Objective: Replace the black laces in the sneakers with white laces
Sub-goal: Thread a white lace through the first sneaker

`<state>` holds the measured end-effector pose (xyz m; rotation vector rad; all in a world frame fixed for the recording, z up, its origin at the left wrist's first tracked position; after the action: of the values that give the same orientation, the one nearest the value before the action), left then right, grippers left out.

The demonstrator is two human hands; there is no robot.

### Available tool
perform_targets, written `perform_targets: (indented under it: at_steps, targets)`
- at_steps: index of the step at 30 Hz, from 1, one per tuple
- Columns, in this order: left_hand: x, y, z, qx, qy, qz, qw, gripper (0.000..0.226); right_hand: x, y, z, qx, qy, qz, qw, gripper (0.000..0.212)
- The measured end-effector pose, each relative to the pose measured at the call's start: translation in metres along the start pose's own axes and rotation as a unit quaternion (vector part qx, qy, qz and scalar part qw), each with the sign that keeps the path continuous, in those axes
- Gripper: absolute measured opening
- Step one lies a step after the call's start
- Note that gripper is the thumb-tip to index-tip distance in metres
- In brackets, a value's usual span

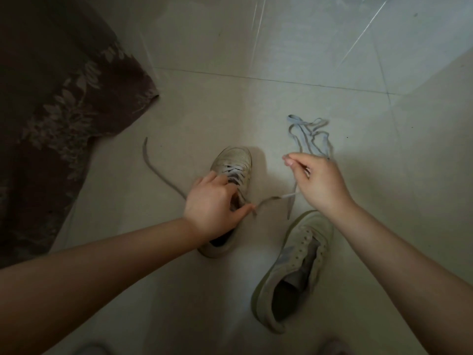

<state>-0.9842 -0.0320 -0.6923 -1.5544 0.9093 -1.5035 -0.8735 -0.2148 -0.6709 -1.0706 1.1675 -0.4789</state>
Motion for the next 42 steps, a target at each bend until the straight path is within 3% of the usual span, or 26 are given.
perform_targets:
  at_steps: [2, 4, 8, 12, 16, 22, 27, 32, 37, 42]
  targets:
    - [0.002, 0.003, 0.004, -0.051, -0.058, -0.006, 0.997, 0.046, -0.004, -0.005, 0.006, 0.000, 0.066, 0.116, 0.991, 0.019]
    - [0.003, 0.005, 0.005, -0.050, -0.077, -0.032, 0.995, 0.038, -0.012, -0.007, 0.007, -0.074, 0.085, 0.188, 0.976, 0.011]
    - [0.001, 0.007, 0.004, -0.044, -0.102, -0.112, 0.987, 0.028, -0.033, 0.011, -0.011, -0.221, 0.022, 0.134, 0.966, 0.009]
    - [-0.002, 0.005, 0.003, -0.068, -0.128, -0.164, 0.976, 0.030, -0.035, 0.035, -0.021, -0.171, -0.025, 0.015, 0.985, 0.013]
    - [-0.003, 0.003, 0.004, -0.092, -0.135, -0.189, 0.968, 0.025, -0.037, 0.045, -0.021, -0.164, -0.060, 0.003, 0.985, 0.022]
    - [-0.006, 0.004, 0.003, -0.096, -0.143, -0.215, 0.962, 0.032, -0.039, 0.047, -0.018, -0.156, -0.031, -0.038, 0.987, 0.022]
    - [-0.007, 0.002, 0.002, -0.120, -0.119, -0.220, 0.961, 0.014, -0.043, 0.050, -0.021, -0.151, -0.041, -0.049, 0.986, 0.016]
    - [-0.014, 0.003, 0.001, -0.067, -0.023, -0.191, 0.979, 0.015, -0.039, 0.057, -0.018, -0.156, 0.044, 0.042, 0.986, 0.016]
    - [-0.016, 0.010, 0.006, -0.031, -0.012, -0.197, 0.980, 0.008, -0.039, 0.061, -0.020, -0.167, 0.123, 0.122, 0.971, 0.002]
    - [-0.025, 0.010, 0.014, -0.049, -0.021, -0.279, 0.959, 0.003, -0.048, 0.065, -0.028, -0.167, 0.146, 0.126, 0.967, 0.017]
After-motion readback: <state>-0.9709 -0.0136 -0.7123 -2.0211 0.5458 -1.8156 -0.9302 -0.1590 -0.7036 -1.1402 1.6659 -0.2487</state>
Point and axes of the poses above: each hand's wrist, its own z-axis towards the middle knuckle, its own y-axis out of the palm, x = y × z, the point moved 1 cm from there along z, towards the middle knuckle, and after that the axes turned 9 degrees about -z, right-handed, at the moved point
